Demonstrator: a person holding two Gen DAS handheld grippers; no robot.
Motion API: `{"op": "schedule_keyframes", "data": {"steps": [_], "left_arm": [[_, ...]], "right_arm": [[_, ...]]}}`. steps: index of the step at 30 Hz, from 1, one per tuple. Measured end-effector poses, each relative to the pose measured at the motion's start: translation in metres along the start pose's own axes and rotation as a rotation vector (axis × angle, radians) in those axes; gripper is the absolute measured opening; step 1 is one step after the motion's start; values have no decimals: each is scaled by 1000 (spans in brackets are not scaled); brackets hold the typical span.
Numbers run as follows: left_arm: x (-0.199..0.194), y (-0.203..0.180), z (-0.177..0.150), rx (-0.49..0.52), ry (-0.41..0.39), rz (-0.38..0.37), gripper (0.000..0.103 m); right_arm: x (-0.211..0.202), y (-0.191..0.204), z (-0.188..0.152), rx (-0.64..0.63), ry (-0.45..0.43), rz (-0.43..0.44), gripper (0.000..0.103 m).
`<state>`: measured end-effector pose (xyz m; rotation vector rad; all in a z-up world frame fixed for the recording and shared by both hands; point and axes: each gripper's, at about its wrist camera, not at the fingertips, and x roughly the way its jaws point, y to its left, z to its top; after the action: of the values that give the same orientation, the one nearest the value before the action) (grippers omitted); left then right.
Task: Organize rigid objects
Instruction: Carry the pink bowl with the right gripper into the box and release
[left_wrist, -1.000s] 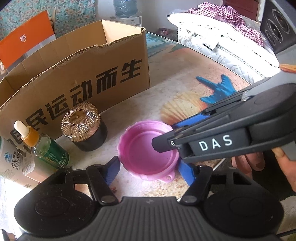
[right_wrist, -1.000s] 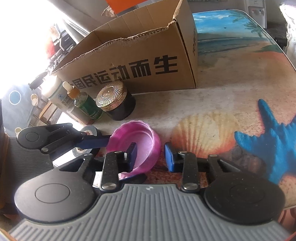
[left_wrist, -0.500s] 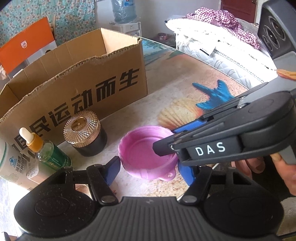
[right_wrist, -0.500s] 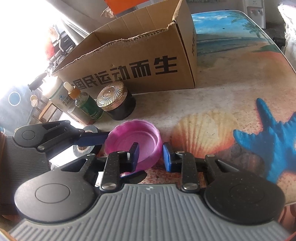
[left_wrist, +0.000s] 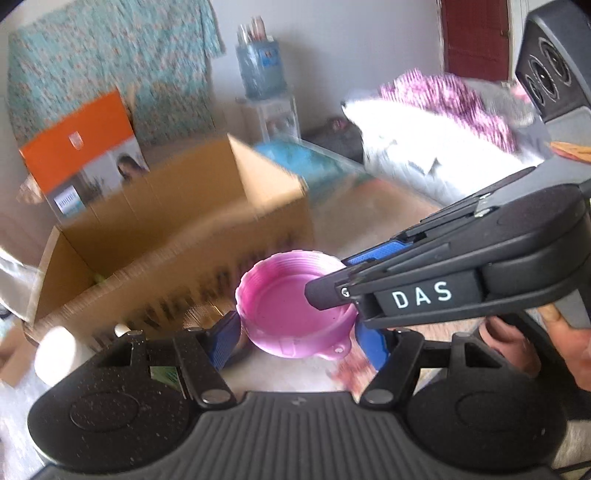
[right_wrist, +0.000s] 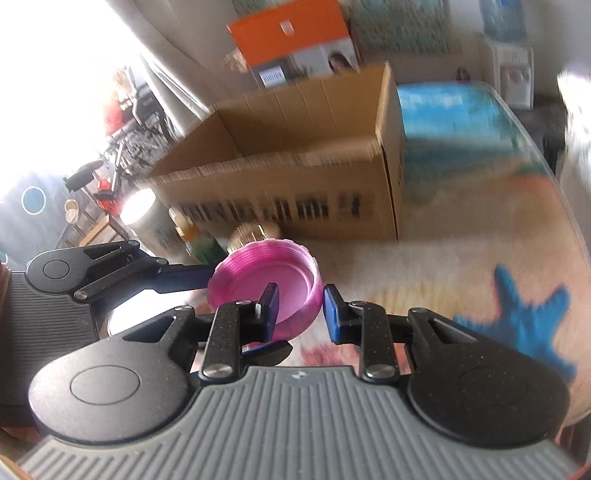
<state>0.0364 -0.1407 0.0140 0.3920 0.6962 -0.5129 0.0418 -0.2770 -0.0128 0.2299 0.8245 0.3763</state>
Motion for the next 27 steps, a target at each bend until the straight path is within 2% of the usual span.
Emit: {"op": "schedule_keyframes", "data": {"steps": [7,10,13,16,21,24,27], "left_arm": [[-26,46,48,-12,-106,71,70],[-22,71,68,-31,-97,78,70],[-6,103,87,-67,-45,63,69],[22,138,100,-120,46,18,69],[93,184,103,-214,265,-78,69],[127,203,92,-273,386,-142,69],[154,216,78,-336,502,-215,69]], "right_arm": [[-27,30,62,-118,-125,31,25],[-24,41,96,-171,-145,43,25],[-8,46,132,-204,-125,66,25],[25,47,169,-222,-56,86,25],[107,36,216,-170,166,124,25],[155,23,226,-123,315,133,25],[192,17,221,-91,431,132,24]]}}
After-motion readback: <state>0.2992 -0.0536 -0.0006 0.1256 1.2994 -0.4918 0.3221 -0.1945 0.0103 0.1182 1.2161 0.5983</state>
